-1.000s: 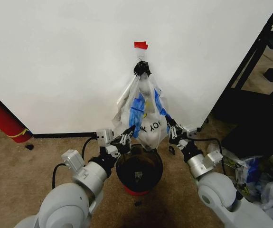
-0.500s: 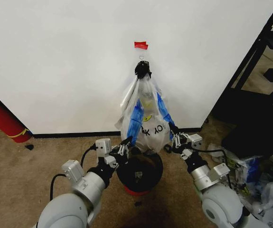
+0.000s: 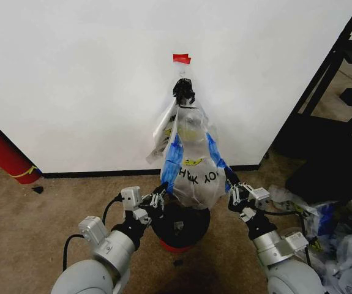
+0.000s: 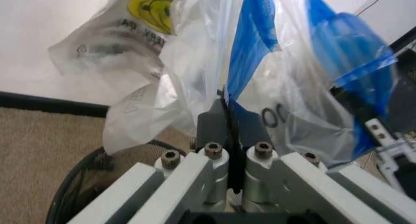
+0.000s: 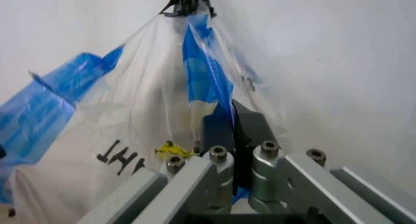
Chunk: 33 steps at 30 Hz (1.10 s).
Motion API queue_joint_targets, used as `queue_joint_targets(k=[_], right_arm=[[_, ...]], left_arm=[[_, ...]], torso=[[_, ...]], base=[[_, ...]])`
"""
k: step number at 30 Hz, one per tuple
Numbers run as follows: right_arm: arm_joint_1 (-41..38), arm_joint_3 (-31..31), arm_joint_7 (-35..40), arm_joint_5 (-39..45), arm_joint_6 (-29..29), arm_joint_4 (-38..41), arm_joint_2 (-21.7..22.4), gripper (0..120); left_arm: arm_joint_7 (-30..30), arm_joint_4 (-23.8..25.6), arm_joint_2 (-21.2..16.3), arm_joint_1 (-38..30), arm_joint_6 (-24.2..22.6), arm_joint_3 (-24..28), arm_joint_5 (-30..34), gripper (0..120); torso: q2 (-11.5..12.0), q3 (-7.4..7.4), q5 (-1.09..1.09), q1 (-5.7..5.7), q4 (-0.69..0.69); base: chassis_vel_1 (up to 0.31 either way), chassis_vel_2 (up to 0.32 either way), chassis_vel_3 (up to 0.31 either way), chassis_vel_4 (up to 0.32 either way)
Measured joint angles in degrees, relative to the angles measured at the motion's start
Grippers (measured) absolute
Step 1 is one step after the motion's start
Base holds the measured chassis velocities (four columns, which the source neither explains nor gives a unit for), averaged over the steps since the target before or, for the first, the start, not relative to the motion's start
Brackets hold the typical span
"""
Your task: Pick up the garbage bag from the wall and place it over the trash bin.
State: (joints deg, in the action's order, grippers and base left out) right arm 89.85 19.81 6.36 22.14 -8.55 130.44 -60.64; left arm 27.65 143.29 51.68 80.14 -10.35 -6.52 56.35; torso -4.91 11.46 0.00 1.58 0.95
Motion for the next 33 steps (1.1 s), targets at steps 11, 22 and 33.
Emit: queue_joint_targets(k=[11,22,33], right_arm=[[3.68,1.81,-0.99,-1.15,-1.55,1.28,-0.62,0],[2.94,3.27,0.37,-0.01,-0.41,4.32,-0.93,0],[3.61,7.63,1.04,3.5,1.81,9.24,-0.24,0]], left_arm=[[-1.08,-0.05,0.56,3.98,1.03,-0.23,-3.17,0],[-0.94,-0.05,-0.62,0.34,1.42,-0.84,-2.08,0],[-0.52,-0.05,-3.79,-5.99,0.79,-2.3,2.8,0]], torso=[[0.0,0.0,0.0,0.0,0.0],[0.0,0.0,0.01,0.0,-0.01],[0.0,0.0,0.0,0.0,0.0]], base=[[0.0,0.0,0.0,0.0],[0.0,0.0,0.0,0.0],[0.0,0.0,0.0,0.0]])
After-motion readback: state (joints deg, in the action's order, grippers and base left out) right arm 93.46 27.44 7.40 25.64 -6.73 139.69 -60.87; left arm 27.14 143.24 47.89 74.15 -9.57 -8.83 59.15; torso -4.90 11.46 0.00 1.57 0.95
